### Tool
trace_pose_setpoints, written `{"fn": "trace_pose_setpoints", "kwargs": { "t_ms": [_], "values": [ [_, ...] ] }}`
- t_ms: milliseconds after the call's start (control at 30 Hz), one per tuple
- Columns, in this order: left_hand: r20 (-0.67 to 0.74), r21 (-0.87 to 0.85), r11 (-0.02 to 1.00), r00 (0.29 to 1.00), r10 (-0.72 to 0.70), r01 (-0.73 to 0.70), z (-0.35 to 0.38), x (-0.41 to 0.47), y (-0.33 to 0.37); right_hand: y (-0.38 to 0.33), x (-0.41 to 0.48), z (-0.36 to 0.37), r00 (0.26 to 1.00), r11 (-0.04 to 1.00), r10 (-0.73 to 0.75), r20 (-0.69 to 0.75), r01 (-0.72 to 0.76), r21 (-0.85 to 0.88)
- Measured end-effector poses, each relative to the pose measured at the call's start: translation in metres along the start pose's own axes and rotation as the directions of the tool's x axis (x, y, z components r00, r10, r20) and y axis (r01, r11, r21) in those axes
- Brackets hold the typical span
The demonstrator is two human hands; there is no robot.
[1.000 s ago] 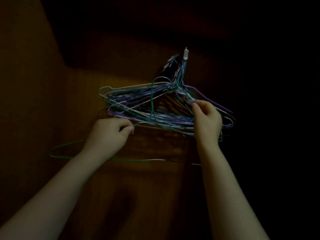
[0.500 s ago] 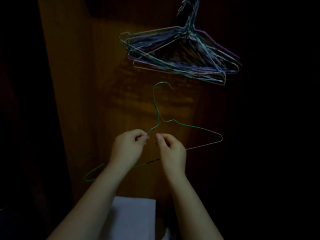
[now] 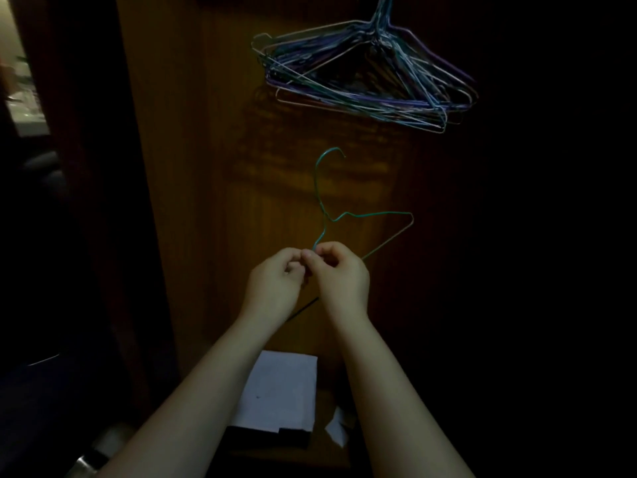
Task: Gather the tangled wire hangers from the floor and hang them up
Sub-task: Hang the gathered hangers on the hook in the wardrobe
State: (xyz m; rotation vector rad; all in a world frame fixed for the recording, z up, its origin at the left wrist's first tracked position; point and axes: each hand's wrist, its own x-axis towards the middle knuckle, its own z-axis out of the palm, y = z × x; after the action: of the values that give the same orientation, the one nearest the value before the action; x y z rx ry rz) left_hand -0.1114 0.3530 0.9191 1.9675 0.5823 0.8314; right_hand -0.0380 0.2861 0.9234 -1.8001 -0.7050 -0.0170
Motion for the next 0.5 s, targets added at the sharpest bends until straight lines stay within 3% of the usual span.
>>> {"fn": "trace_pose_setpoints", "kwargs": {
  "t_ms": [133,267,367,500],
  "values": [
    [-0.004,-0.125,0.992,1.000,-0.012,0.012,-0.003,0.004,0.006,-0.002,0.007,-0.015,0.998,0.998,-0.045,0.041,0.047,-0.043],
    [-0.007,-0.081,0.996,0.999,0.038,-0.039,-0.016,0.020,0.014,-0.004,0.021,-0.039,0.990,0.989,-0.103,0.099,0.112,-0.096],
    [-0.071,0.142,0.978,0.984,0.166,-0.155,-0.026,0.036,0.028,-0.011,0.034,-0.059,0.991,0.982,-0.133,0.030,0.135,-0.131],
    [-0.173,0.499,0.824,0.901,0.397,-0.267,-0.031,0.069,0.049,-0.020,0.057,-0.073,0.968,0.967,-0.227,-0.110,0.210,-0.146]
  ]
}}
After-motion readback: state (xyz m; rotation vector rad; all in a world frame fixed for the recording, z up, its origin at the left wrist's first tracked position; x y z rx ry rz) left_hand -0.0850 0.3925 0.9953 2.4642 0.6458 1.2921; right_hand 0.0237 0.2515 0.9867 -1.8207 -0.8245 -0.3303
